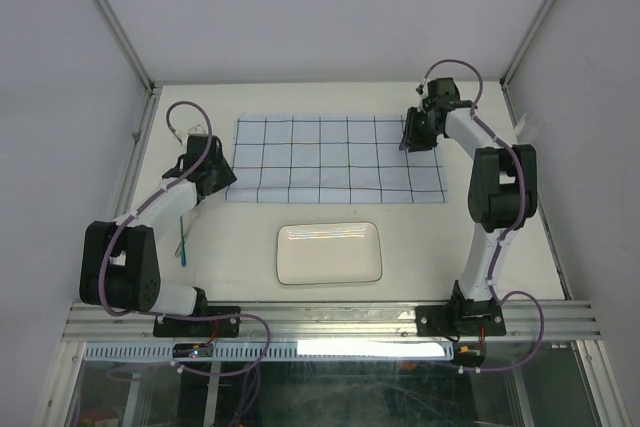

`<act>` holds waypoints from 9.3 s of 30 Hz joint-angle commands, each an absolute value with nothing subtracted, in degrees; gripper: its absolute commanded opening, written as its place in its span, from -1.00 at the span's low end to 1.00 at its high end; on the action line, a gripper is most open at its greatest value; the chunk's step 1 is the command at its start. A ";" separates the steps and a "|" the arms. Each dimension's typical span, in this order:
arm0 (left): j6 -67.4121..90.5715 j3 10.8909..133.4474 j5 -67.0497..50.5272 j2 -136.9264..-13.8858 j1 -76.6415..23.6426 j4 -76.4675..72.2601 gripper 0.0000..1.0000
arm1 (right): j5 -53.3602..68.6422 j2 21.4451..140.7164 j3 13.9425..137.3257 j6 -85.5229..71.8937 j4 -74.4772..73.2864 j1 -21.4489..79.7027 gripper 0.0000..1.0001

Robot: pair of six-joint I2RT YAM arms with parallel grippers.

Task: Set the dinner table for one person
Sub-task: Flatten out the napkin at the center of the board.

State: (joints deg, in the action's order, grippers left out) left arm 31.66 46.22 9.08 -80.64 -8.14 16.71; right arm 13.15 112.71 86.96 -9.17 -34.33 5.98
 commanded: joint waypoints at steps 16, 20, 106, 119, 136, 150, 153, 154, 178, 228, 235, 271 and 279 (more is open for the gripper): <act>30.07 54.11 11.20 -93.56 -6.40 16.83 -0.35 | 13.68 115.23 90.95 -8.67 -34.10 7.74 -0.34; 29.60 54.34 9.96 -92.77 -6.03 18.26 -0.35 | 13.96 116.21 91.22 -8.79 -34.03 7.82 -0.35; 32.98 52.69 3.81 -88.80 -5.66 10.63 0.10 | 20.21 120.46 95.68 -9.09 -34.18 14.46 -0.41; 37.04 35.84 8.08 -73.57 -2.77 -3.81 0.22 | 32.04 124.52 101.76 -17.03 -28.52 22.18 -0.40; 44.07 27.26 -15.91 -79.14 3.97 -21.26 0.29 | 34.06 130.99 110.31 -19.92 -28.82 30.05 -0.39; 44.47 25.81 -27.99 -86.61 6.40 -29.02 0.28 | 34.54 136.86 116.09 -21.84 -29.07 32.53 -0.39; 44.08 25.97 -28.50 -87.22 6.38 -28.83 0.28 | 34.26 137.21 116.70 -21.96 -28.94 33.00 -0.39; 44.07 26.05 -28.62 -87.21 6.33 -28.83 0.28 | 34.13 137.21 116.79 -21.89 -28.96 33.16 -0.39; 36.45 26.64 -14.21 -76.30 6.44 -16.10 0.28 | 33.94 137.55 117.78 -21.62 -29.79 33.82 -0.38; 41.35 23.25 -26.54 -79.01 6.10 -20.26 0.26 | 34.32 144.10 124.00 -24.03 -28.85 35.66 -0.37; 39.81 24.13 -26.71 -74.43 6.05 -14.51 0.27 | 34.09 145.85 124.85 -24.60 -27.93 35.60 -0.37; 42.40 21.84 -26.26 -79.37 5.93 -25.97 0.27 | 31.27 145.11 125.50 -24.52 -31.59 35.83 -0.37; 42.98 21.76 -29.08 -84.21 5.91 -30.37 0.27 | 28.28 145.63 126.30 -25.21 -33.37 35.77 -0.37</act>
State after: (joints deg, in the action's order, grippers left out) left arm 41.71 21.61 -25.69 -81.08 5.74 -23.99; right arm 31.68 146.02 123.92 -24.53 -30.81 35.51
